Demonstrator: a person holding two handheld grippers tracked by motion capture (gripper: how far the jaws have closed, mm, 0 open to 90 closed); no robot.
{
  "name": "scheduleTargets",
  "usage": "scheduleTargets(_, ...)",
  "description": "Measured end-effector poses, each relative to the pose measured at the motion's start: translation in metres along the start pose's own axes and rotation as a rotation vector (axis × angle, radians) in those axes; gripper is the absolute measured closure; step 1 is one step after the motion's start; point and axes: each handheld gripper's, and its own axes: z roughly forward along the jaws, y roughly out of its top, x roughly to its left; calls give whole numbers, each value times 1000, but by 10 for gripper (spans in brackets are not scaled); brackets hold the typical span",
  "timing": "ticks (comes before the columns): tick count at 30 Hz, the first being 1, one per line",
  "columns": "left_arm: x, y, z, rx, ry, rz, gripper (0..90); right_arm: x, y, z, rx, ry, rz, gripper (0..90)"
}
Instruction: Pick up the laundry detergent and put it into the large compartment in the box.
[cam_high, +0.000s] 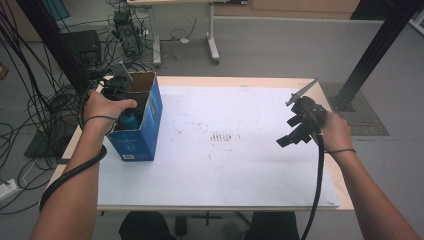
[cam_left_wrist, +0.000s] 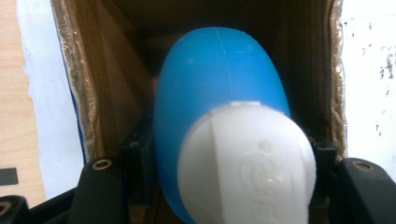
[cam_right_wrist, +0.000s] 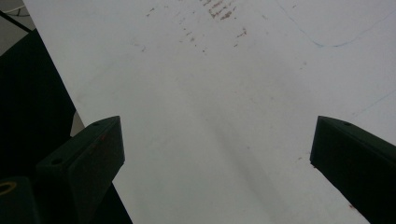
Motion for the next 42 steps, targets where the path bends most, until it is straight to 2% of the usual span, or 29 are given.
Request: scheduleTargets(42,3,-1,0,-9,-11,-11,377,0,0,1,3,0,1,29)
